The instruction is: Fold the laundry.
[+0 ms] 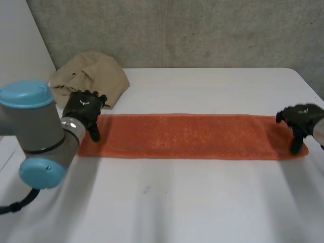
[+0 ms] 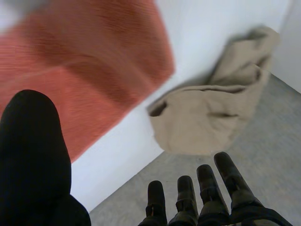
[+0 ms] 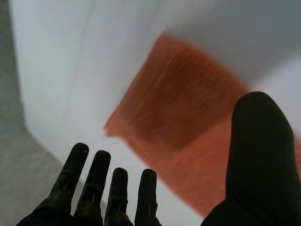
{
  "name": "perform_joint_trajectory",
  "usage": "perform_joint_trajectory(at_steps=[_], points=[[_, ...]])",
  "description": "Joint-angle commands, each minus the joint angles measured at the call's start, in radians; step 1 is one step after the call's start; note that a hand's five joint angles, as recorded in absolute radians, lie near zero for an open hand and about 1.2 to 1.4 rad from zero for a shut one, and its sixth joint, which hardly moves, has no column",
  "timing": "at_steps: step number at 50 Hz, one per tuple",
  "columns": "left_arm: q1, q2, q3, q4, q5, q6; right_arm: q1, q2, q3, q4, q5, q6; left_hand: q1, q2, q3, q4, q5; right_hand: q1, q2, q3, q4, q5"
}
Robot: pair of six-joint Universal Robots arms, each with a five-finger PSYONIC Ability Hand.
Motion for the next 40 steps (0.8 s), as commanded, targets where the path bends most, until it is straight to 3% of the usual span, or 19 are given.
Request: perform_joint_trajectory(at_steps=[1,9,13,17,18,19,36,37,38,40], points=[[0.011,0.041,-0.079,-0.012,0.026,-0.184,-0.068,0.006,0.149,-0.178,-0.035,-0.016,0.019,0.006,-0.001,0.006,-0.015,0.234,0.197,0.184,0.184,0.189],[0.033,0.041,-0.089,-0.012,0.026,-0.186,-0.089,0.041,0.170,-0.290,-0.042,-0.016,0.019,0.006,-0.001,0.006,-0.015,0.451,0.414,0.401,0.401,0.406],[0.033,0.042,-0.089,-0.012,0.026,-0.187,-0.094,0.061,0.164,-0.299,-0.042,-0.018,0.019,0.006,-0.001,0.006,-0.015,0.809,0.772,0.759,0.759,0.763],[0.033,0.045,-0.089,-0.010,0.026,-0.187,-0.100,0.081,0.158,-0.298,-0.052,-0.022,0.019,0.006,-0.001,0.006,-0.015,0.883,0.846,0.833,0.832,0.837],[0.033,0.048,-0.090,-0.010,0.026,-0.187,-0.104,0.086,0.157,-0.298,-0.057,-0.022,0.019,0.006,-0.001,0.006,-0.015,1.072,1.035,1.022,1.022,1.026],[0.033,0.048,-0.092,-0.012,0.026,-0.186,-0.108,0.086,0.157,-0.298,-0.057,-0.021,0.019,0.006,-0.001,0.006,-0.015,1.093,1.056,1.043,1.043,1.048],[0.034,0.091,-0.112,-0.012,0.026,-0.187,-0.252,0.035,0.141,-0.281,-0.089,-0.061,0.016,0.003,-0.004,0.003,-0.018,1.093,1.056,1.043,1.043,1.048],[0.034,0.091,-0.113,-0.010,0.026,-0.187,-0.253,0.038,0.153,-0.278,-0.119,-0.064,0.016,0.003,-0.004,0.003,-0.018,0.714,0.677,0.663,0.663,0.668],[0.034,0.091,-0.113,-0.010,0.025,-0.187,-0.255,0.038,0.161,-0.275,-0.136,-0.065,0.016,0.003,-0.004,0.003,-0.018,0.483,0.446,0.433,0.433,0.438],[0.034,0.091,-0.113,-0.010,0.025,-0.187,-0.255,0.037,0.173,-0.275,-0.172,-0.058,0.016,0.003,-0.004,0.003,-0.018,0.352,0.315,0.302,0.301,0.306]])
